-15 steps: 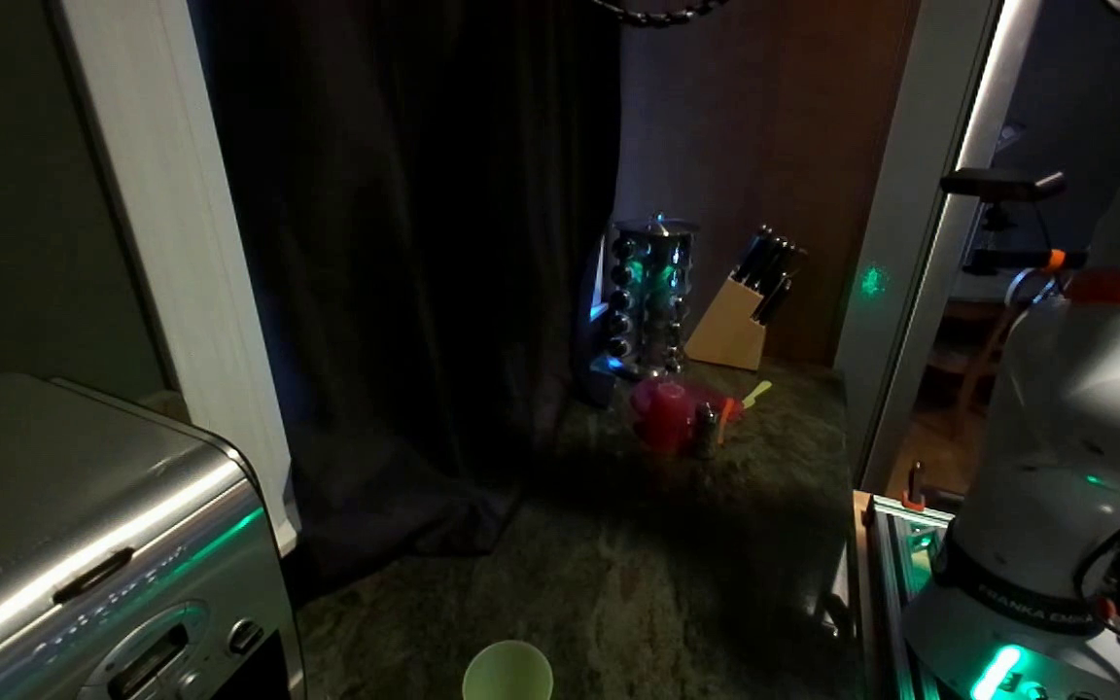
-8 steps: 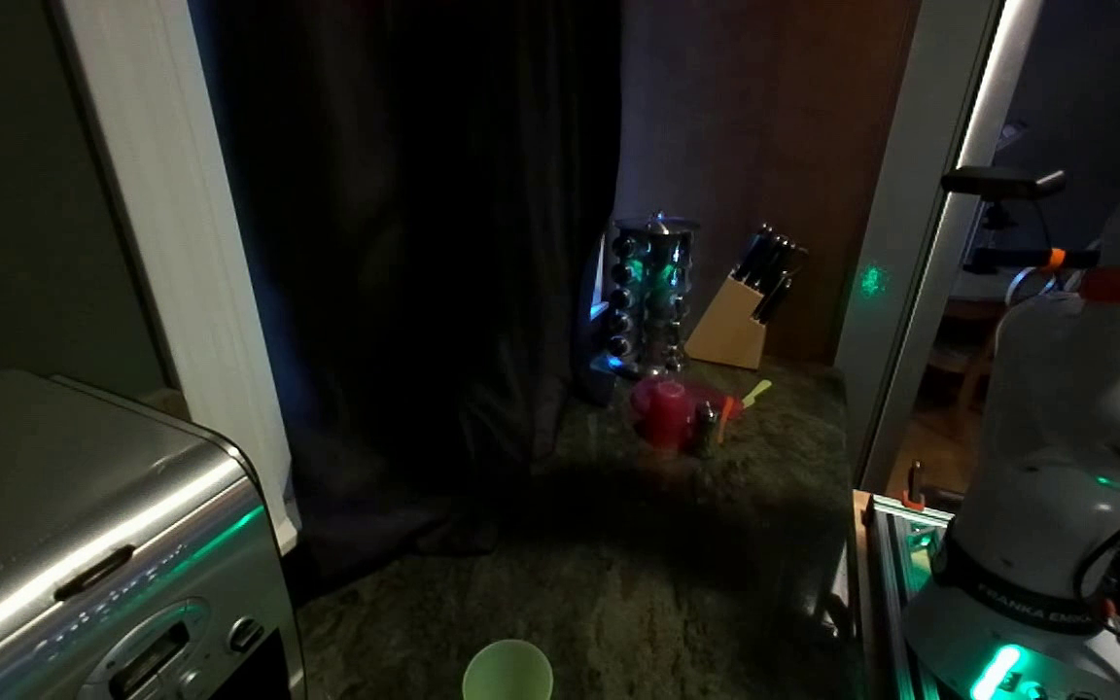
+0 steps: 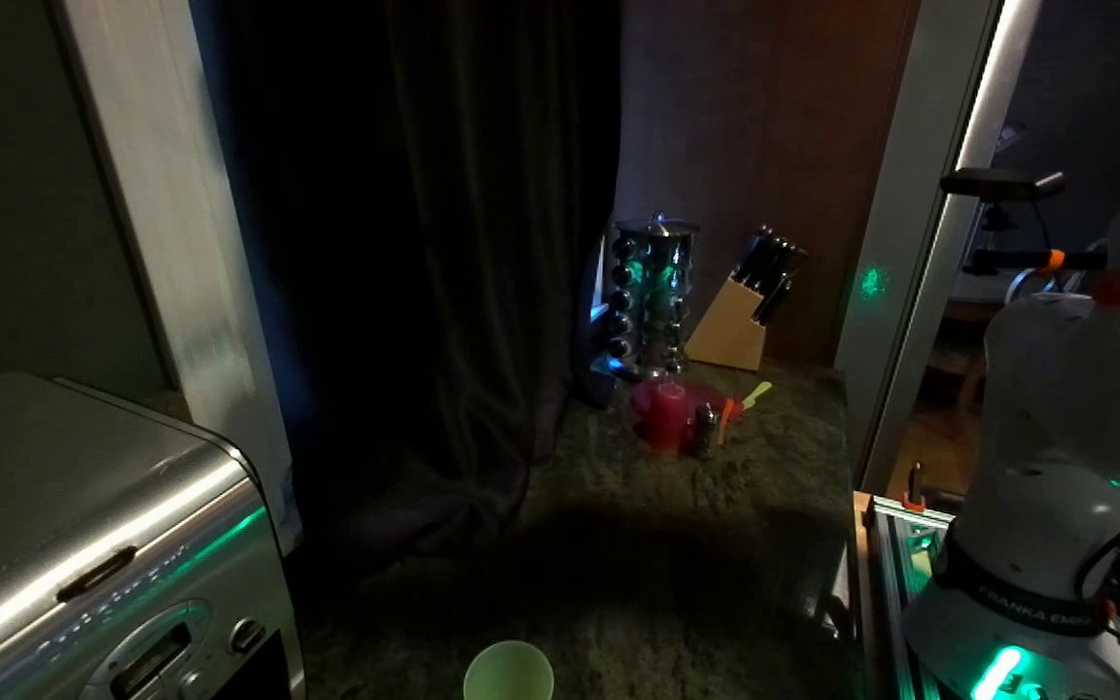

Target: Pull the curtain to the right

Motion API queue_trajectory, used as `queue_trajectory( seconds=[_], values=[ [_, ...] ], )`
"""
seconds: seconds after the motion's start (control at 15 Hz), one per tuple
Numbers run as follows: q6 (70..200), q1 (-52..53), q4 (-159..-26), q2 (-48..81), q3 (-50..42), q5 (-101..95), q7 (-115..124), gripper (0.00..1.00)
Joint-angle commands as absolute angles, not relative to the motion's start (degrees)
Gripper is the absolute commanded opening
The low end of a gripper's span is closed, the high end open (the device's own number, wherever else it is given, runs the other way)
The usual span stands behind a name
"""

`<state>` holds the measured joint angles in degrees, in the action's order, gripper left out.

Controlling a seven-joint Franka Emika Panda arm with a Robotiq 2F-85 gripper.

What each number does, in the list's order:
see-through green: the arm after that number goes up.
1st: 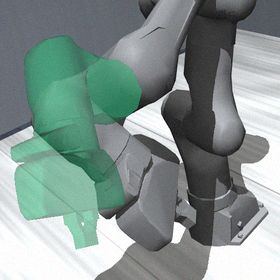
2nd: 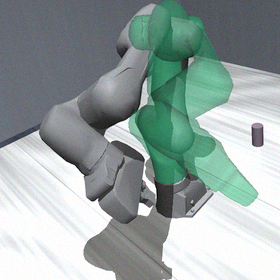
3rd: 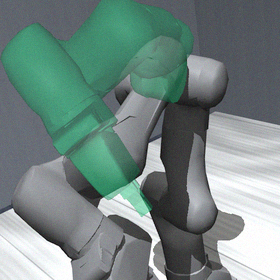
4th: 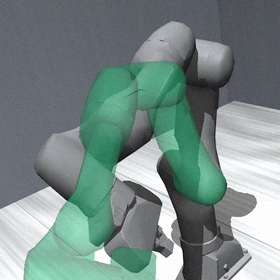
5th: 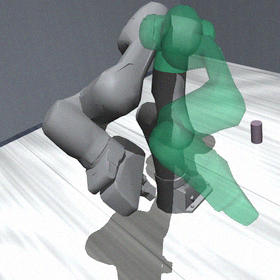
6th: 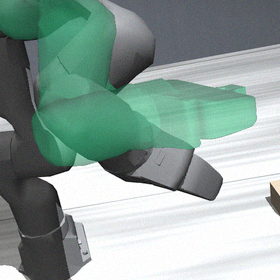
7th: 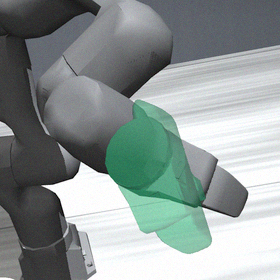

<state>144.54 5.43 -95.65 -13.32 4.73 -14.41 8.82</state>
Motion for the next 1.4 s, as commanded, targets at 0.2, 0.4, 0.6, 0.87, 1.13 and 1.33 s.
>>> queue_trajectory(
  seconds=[0.2, 0.4, 0.6, 0.87, 1.13, 1.33],
  values=[
    [144.4, 4.0, -95.0, -12.7, 5.8, -13.7, 8.1, 0.99],
    [144.4, 4.0, -94.9, -12.6, 5.8, -13.6, 8.0, 0.99],
    [144.4, 4.0, -94.9, -12.6, 5.7, -13.6, 7.9, 1.00],
    [150.5, 3.0, -93.6, -9.2, 5.4, -13.5, 9.2, 1.00],
    [155.2, 2.6, -92.7, -5.8, 5.1, -12.1, 9.7, 1.00],
    [160.5, 2.8, -92.7, -3.6, 5.0, -13.3, 11.8, 1.00]
  ],
)
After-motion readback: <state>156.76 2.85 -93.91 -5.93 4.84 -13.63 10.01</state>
